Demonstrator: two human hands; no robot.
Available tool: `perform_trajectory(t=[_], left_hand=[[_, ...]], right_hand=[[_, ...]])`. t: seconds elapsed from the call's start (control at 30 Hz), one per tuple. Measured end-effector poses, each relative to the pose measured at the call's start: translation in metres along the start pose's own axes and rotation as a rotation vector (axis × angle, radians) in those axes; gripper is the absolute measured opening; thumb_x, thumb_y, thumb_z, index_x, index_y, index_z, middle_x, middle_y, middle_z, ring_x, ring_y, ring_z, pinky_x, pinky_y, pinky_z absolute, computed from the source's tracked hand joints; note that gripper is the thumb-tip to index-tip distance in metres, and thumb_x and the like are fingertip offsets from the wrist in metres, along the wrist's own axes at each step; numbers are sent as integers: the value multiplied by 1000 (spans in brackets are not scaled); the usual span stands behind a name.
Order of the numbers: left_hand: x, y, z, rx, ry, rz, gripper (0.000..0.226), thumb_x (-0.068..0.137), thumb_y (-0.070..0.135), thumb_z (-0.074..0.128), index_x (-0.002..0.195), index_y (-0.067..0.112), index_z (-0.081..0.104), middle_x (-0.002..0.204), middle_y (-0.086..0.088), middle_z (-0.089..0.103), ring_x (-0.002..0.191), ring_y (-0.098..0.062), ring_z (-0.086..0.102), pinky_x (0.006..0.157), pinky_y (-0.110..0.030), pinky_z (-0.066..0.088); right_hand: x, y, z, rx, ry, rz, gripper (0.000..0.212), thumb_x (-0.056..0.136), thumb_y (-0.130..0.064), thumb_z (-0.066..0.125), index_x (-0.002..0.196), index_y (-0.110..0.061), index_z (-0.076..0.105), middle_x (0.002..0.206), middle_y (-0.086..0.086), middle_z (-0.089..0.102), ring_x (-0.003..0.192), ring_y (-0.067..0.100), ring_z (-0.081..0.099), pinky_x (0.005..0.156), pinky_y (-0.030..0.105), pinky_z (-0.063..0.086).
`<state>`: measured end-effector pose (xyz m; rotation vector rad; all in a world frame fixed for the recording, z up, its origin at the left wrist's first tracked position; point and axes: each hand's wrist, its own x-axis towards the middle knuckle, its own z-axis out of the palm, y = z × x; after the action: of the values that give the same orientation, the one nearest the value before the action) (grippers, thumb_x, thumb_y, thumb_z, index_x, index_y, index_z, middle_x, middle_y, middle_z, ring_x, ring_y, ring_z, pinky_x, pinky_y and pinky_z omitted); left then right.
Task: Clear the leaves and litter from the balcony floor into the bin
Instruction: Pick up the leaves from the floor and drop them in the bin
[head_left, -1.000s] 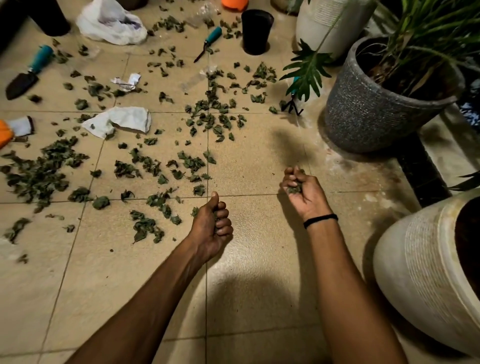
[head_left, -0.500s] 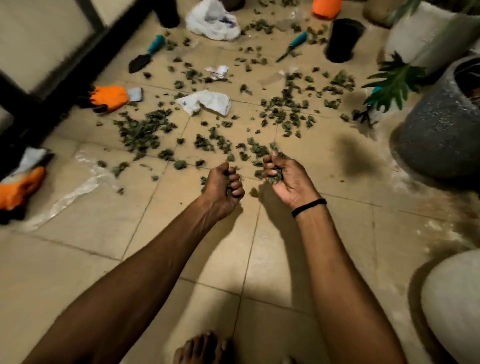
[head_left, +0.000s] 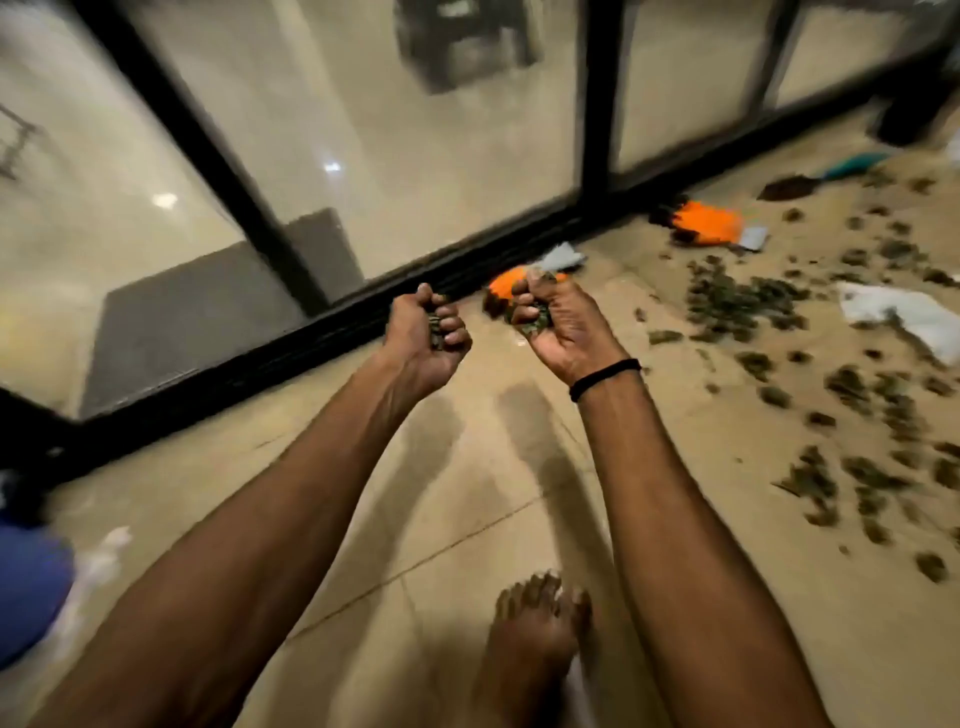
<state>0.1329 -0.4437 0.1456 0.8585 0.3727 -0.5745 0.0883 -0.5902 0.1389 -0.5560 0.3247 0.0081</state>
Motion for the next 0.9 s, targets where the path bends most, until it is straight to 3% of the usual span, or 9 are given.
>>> perform_trajectory(t=[0.33,0.5,0.63,0.8,0.83,0.9], left_hand=[[-167,188,-214,-193,523,515,37,98,17,30,62,21,37,49,7,28,36,-8,23,34,-17,17],[-227,232,-291,-156,697,639,37,100,21,32,63,23,36,48,8,28,34,-6,21,32,-16,13],[-279,253,-368,-242,866,770,32,93,12,30,63,22,35,44,7,28,32,-7,22,33,-15,16],[-330,258,-434,-425,1038,839,19,83,7,35,68,16,40,52,-1,38,40,-12,37,45,-16,33],[-337,261,-443,-476,1029,846,18,89,12,37,72,14,42,60,-4,43,47,-15,42,51,-19,41],[-343,269,-457,-486,985,834,30,100,30,38,85,7,49,80,-10,51,69,-23,52,79,-36,54]], right_hand=[[-7,232,210,-190,-342,501,27,102,0,34,80,-13,42,73,3,42,57,6,34,39,11,28],[-31,319,275,-229,-385,626,25,102,2,30,84,-10,41,74,6,41,58,7,32,38,11,28],[-39,392,311,-255,-389,718,32,101,5,23,78,-11,38,73,4,38,57,7,28,38,12,24],[-47,480,353,-332,-335,819,34,98,4,24,72,-13,36,69,4,36,52,6,31,32,10,24],[-46,496,363,-334,-318,807,31,97,4,26,73,-13,36,70,5,36,52,8,32,33,12,25],[-48,521,382,-337,-320,789,22,98,-8,36,77,-13,41,75,8,41,54,14,39,41,18,31]])
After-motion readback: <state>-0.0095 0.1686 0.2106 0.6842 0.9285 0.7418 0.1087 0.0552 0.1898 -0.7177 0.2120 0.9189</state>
